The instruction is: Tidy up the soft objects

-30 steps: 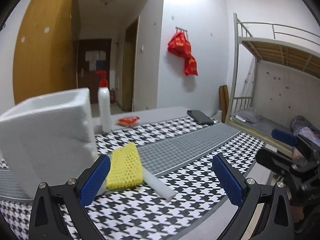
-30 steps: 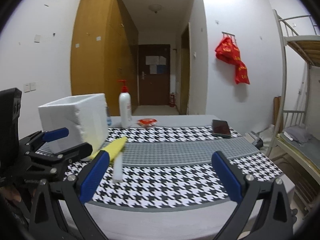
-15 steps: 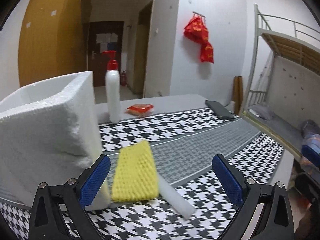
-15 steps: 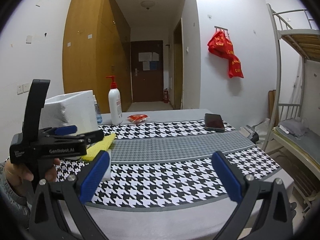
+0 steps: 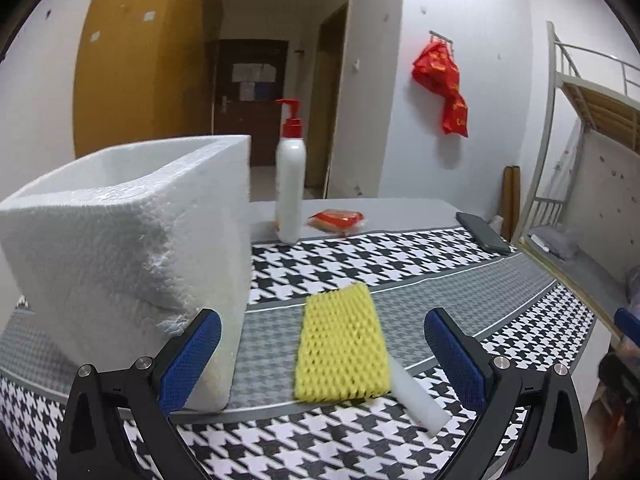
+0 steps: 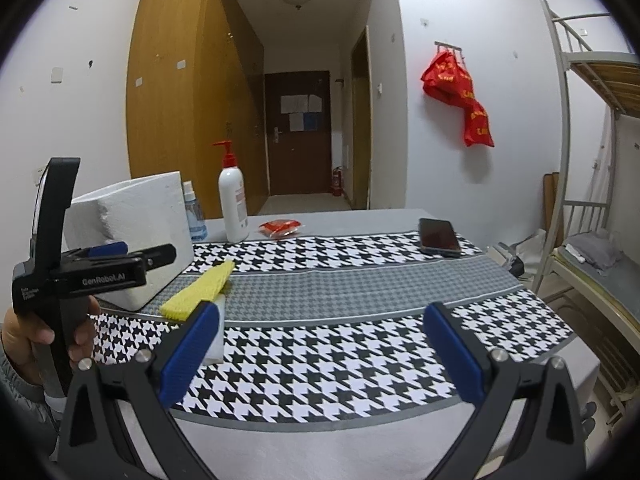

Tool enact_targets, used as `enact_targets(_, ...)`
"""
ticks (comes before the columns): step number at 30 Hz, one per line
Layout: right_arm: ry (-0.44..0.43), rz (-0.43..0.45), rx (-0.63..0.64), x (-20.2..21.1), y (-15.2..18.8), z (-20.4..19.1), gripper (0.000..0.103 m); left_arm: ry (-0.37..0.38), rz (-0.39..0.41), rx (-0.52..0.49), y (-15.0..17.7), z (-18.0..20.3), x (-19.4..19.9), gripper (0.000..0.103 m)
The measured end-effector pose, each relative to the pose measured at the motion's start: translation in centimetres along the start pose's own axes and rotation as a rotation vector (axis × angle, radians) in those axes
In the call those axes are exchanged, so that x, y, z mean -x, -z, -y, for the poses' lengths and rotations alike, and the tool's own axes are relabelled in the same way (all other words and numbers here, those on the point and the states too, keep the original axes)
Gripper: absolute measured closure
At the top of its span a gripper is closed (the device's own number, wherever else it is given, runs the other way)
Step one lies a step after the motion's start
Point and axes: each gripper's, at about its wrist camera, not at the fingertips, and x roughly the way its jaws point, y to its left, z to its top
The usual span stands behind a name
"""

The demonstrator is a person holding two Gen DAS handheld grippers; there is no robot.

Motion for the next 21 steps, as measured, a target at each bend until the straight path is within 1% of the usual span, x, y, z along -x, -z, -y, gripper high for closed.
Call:
enact_targets(2, -0.011, -0.003, 0.009, -0.3, -0.1, -0.4, 0.0, 0.006, 0.002, 0.01, 0.1, -0.3, 0.7, 0.001)
enact_targets(6, -0.046, -0.026, 0.027, -1.4, -0.2, -1.6, 0.0, -0.01, 0.008, 0.002, 0.8, -0.5, 1.9, 0.001)
enact_targets(10, -0.07, -0.061, 0.035, -2.6, -0.1, -2.3, 0.0, 0.0, -0.012, -0.012, 1.8, -0.6, 2.1, 0.001)
enact_targets(14, -0.098, -0.097, 0.037, -3.6, 0.2, -2.8, 0.0, 0.023, -0.037, -0.017, 2.3, -0.5, 1.9, 0.001)
enact_targets(21, -0.107, -0.143, 0.034, -5.1, 0.6, -2.6, 0.0, 0.049, -0.099, -0.013, 2.4, 0.1, 0.2, 0.001)
